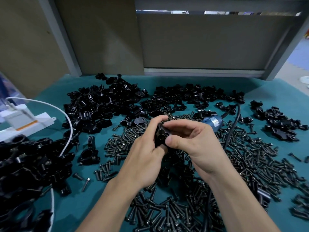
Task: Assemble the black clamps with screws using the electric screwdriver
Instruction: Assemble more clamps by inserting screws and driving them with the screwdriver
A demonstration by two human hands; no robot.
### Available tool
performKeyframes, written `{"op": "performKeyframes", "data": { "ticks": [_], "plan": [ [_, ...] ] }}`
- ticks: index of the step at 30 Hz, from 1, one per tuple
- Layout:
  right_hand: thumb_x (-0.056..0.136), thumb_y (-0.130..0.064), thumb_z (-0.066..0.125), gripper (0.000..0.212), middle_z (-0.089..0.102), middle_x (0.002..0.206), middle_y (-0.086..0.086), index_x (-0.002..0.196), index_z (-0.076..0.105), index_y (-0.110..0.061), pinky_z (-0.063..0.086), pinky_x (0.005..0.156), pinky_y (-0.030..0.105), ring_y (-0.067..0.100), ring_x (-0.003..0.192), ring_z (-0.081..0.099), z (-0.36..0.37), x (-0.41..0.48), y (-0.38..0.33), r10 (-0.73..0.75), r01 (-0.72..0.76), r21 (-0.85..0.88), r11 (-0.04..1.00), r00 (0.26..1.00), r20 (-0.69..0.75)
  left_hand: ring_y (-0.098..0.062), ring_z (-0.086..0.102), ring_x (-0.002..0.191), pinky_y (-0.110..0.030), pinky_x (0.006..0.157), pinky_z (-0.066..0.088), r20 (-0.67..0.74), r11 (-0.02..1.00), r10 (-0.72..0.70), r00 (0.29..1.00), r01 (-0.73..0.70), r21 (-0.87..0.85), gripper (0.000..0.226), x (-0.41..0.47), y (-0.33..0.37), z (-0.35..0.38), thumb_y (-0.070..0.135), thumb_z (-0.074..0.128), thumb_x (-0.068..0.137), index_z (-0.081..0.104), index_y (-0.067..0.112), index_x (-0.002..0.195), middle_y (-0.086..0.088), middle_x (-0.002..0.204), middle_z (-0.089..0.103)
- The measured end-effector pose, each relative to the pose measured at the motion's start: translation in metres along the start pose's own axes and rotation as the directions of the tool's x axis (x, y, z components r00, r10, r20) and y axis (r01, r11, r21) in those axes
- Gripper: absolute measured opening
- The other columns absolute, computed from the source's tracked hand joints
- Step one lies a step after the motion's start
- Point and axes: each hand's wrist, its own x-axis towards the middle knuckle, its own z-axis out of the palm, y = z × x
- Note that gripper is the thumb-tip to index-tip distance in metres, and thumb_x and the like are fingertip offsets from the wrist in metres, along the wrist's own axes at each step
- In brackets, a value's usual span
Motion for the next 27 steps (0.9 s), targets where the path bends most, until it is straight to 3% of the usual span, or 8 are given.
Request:
{"op": "performKeyframes", "data": {
  "ticks": [5, 7, 9, 13, 17, 20, 24, 27],
  "plan": [
    [0.073, 0.013, 0.083, 0.039, 0.08, 0.094, 0.007, 0.096, 0.081, -0.018, 0.06, 0.077, 0.024, 0.018, 0.088, 0.076, 0.004, 0.0, 0.002, -0.037, 0.03, -0.153, 0.988, 0.998, -0.041, -0.003, 0.068, 0.093, -0.047, 0.08, 0.059, 0.031, 0.993, -0.062, 0.998, 0.065, -0.094, 0.078, 0.005, -0.003, -0.003, 0.012, 0.051, 0.07, 0.049, 0.057, 0.133, 0.02, 0.113, 0.07],
    [0.071, 0.011, 0.086, 0.04, 0.079, 0.088, 0.004, 0.093, 0.082, -0.023, 0.06, 0.075, 0.024, 0.015, 0.081, 0.075, 0.006, 0.0, 0.005, -0.07, 0.046, -0.278, 0.959, 0.994, -0.078, -0.003, 0.065, 0.074, -0.032, 0.059, 0.052, 0.074, 0.976, -0.093, 0.993, 0.106, -0.188, 0.086, 0.006, -0.004, -0.003, 0.007, 0.05, 0.058, 0.055, 0.056, 0.128, 0.01, 0.103, 0.072],
    [0.07, 0.008, 0.088, 0.041, 0.078, 0.082, 0.003, 0.092, 0.082, -0.025, 0.06, 0.073, 0.023, 0.012, 0.076, 0.074, 0.008, -0.001, 0.008, -0.081, 0.047, -0.328, 0.943, 0.993, -0.09, 0.002, 0.061, 0.066, -0.017, 0.052, 0.043, 0.093, 0.954, -0.094, 0.991, 0.116, -0.276, 0.088, 0.006, -0.004, -0.004, 0.004, 0.047, 0.052, 0.059, 0.05, 0.126, 0.008, 0.093, 0.071],
    [0.07, 0.008, 0.088, 0.042, 0.078, 0.081, 0.002, 0.092, 0.081, -0.027, 0.059, 0.069, 0.022, 0.011, 0.074, 0.074, 0.014, -0.001, 0.01, -0.099, 0.064, -0.277, 0.959, 0.988, -0.116, 0.003, 0.054, 0.052, -0.012, 0.046, 0.036, 0.101, 0.913, -0.089, 0.991, 0.122, -0.39, 0.082, 0.004, -0.001, -0.005, -0.001, 0.044, 0.051, 0.061, 0.041, 0.12, 0.014, 0.062, 0.062],
    [0.07, 0.012, 0.086, 0.033, 0.08, 0.088, 0.007, 0.089, 0.082, -0.015, 0.06, 0.072, 0.023, 0.019, 0.078, 0.075, 0.014, -0.002, 0.008, -0.084, 0.068, -0.114, 0.991, 0.986, -0.141, -0.002, 0.05, 0.056, -0.013, 0.049, 0.04, 0.049, 0.895, -0.145, 0.988, 0.153, -0.42, 0.073, 0.007, 0.001, -0.006, 0.005, 0.047, 0.053, 0.063, 0.042, 0.113, -0.005, 0.079, 0.064],
    [0.07, 0.013, 0.086, 0.036, 0.08, 0.086, 0.005, 0.087, 0.081, -0.019, 0.059, 0.072, 0.022, 0.015, 0.077, 0.074, 0.013, -0.002, 0.006, -0.102, 0.078, -0.187, 0.979, 0.988, -0.12, -0.004, 0.052, 0.064, -0.015, 0.059, 0.044, 0.088, 0.893, -0.143, 0.986, 0.167, -0.418, 0.066, 0.007, -0.002, -0.007, 0.01, 0.048, 0.054, 0.063, 0.038, 0.113, -0.001, 0.081, 0.061],
    [0.072, 0.009, 0.087, 0.037, 0.08, 0.085, 0.0, 0.089, 0.082, -0.023, 0.059, 0.072, 0.021, 0.014, 0.078, 0.076, 0.018, -0.002, 0.01, -0.122, 0.089, -0.295, 0.951, 0.988, -0.095, -0.024, 0.064, 0.098, -0.043, 0.088, 0.05, 0.121, 0.896, -0.101, 0.988, 0.143, -0.42, 0.046, 0.008, -0.006, -0.004, 0.03, 0.053, 0.068, 0.06, 0.024, 0.112, -0.007, 0.1, 0.07],
    [0.074, 0.005, 0.087, 0.035, 0.08, 0.084, 0.001, 0.092, 0.083, -0.024, 0.061, 0.074, 0.025, 0.017, 0.079, 0.076, 0.016, -0.003, 0.01, -0.14, 0.11, -0.32, 0.941, 0.987, -0.073, -0.001, 0.063, 0.091, -0.039, 0.081, 0.048, -0.002, 0.949, -0.143, 0.99, 0.136, -0.286, 0.037, 0.011, -0.006, 0.0, 0.057, 0.041, 0.087, 0.059, 0.031, 0.106, 0.008, 0.098, 0.069]
  ]
}}
